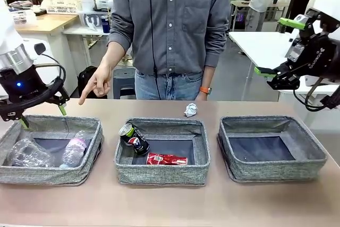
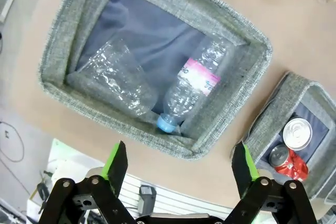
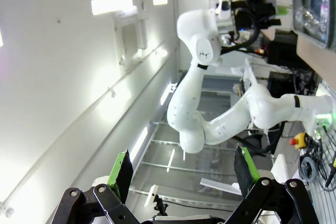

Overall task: Sort the waste into the appropriate baskets.
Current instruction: Place the picked waste into the Fabric basket indicated by the person.

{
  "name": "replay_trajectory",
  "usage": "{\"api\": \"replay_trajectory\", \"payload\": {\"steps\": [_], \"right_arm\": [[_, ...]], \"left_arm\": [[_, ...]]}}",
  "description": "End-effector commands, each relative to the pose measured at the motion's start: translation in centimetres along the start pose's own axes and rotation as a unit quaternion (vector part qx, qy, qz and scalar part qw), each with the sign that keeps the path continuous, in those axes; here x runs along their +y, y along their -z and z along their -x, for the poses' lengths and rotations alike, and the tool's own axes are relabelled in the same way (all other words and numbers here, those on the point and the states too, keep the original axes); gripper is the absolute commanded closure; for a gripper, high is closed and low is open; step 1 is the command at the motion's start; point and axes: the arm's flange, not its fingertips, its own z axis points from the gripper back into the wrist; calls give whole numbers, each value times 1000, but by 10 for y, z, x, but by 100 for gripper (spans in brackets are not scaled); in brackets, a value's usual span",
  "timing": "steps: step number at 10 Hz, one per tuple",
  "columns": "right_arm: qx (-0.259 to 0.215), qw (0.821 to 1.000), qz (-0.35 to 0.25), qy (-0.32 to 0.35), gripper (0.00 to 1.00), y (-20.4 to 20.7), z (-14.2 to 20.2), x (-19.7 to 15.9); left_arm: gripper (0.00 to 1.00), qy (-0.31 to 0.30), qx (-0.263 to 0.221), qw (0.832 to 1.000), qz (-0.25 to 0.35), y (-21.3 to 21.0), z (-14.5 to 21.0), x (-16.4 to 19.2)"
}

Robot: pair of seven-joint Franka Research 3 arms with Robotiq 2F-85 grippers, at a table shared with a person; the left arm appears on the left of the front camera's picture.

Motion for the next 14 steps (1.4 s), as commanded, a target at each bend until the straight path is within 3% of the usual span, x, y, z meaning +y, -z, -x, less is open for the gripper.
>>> {"api": "replay_trajectory", "payload": {"steps": [1,2,3,4,5,6,7,8,10,12,13,14], "right_arm": [[-2,1000,-13,-5,0,2,1,4],[-2,1000,-13,-5,0,2,1,4],[-2,1000,-13,-5,0,2,1,4],[-2,1000,-13,-5,0,2,1,4],[-2,1000,-13,-5,0,2,1,4],[-2,1000,-13,-5,0,2,1,4],[-2,1000,-13,-5,0,2,1,4],[-2,1000,-13,-5,0,2,1,4],[-2,1000,-13,-5,0,2,1,4],[-2,1000,-13,-5,0,2,1,4],[-2,1000,-13,-5,0,2,1,4],[-2,1000,-13,-5,0,2,1,4]], "left_arm": [[0,-2,-11,1000,3,-2,1,5],[0,9,1,1000,1,-10,4,2],[0,42,56,995,68,-40,17,-11],[0,92,101,980,146,-79,31,-27],[0,144,152,945,252,-111,41,-43],[0,195,243,864,396,-132,40,-48],[0,168,294,801,493,-140,33,-45],[0,95,306,782,535,-139,25,-35],[0,36,321,710,626,-118,10,3],[0,6,265,648,714,-81,9,52],[0,57,224,650,724,-69,13,68],[0,46,253,731,632,-104,-2,37]]}}
